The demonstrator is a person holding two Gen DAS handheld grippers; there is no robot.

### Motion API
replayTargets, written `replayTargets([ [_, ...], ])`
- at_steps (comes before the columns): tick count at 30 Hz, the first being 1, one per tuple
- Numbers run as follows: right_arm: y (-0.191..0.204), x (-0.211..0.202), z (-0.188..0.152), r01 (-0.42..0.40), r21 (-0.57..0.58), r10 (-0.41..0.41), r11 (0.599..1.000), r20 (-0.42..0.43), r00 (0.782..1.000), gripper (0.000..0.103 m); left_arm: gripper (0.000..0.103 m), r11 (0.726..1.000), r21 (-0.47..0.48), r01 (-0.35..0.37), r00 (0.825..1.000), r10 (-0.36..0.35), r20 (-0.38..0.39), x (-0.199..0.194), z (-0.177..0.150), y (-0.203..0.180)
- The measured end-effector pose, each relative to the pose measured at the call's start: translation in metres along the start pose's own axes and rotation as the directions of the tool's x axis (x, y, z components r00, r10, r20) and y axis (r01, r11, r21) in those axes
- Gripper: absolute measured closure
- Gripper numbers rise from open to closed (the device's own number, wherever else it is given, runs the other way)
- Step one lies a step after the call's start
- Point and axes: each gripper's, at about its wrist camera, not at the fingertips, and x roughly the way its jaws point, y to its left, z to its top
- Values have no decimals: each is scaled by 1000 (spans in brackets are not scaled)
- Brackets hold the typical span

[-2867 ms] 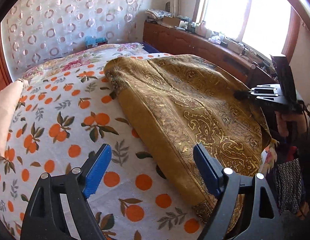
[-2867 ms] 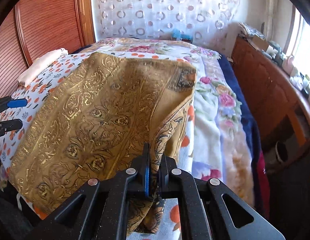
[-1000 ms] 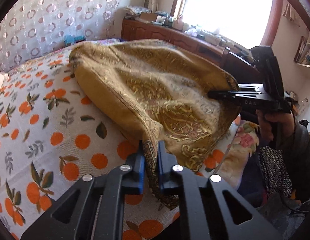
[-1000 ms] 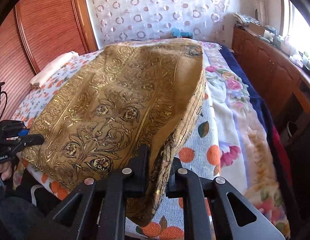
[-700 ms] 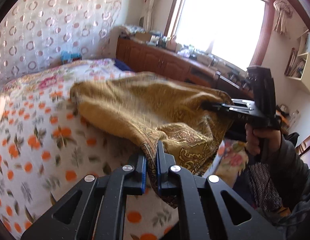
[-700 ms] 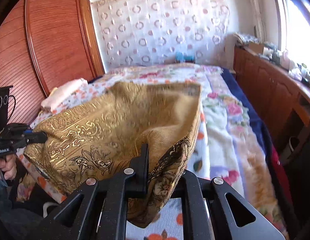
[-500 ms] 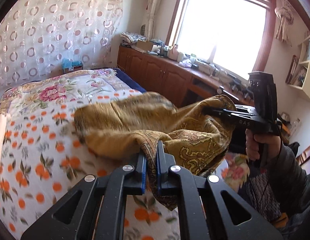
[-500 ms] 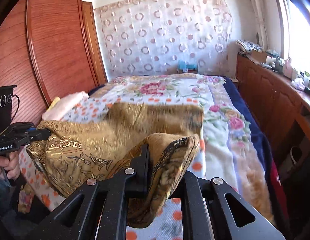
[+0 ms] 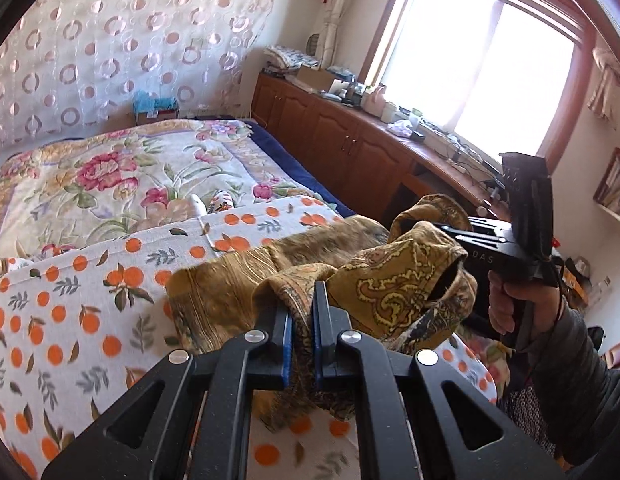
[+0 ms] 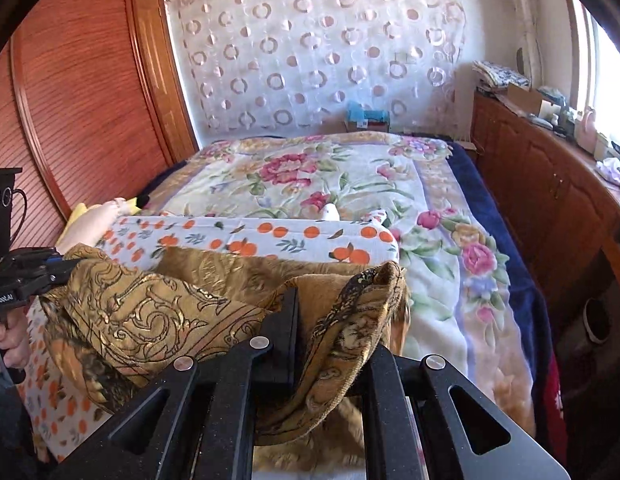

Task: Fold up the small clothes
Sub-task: 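Fold the gripped garment over onto itself with both grippers and release, then grasp the folded gold garment bundle with the left gripper while the right gripper grasps it too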

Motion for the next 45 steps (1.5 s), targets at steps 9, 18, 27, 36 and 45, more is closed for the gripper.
replayTargets([
  [9,-7,39,24,-30,14,30,999,-73,997,94,93,999,-41,-26,1000,25,-12,10,10,33],
  [18,-9,43,32,8,9,-7,1000,-75,997,68,37,997,-30,-78,994,80,76,-16,19,34],
  [27,-20,11,36,-68,114,72,991,-30,997,50,36,995,-22,-95,995,96,26,-6,-5,32],
  [36,-18,4,36,5,66,2,998,-101,995,46,36,990,25,-141,985,143,-96,43,-25,22],
  [45,-4,2,23,-17,-48,12,999,-94,996,46,36,987,-2,-162,987,162,-5,19,-15,25],
])
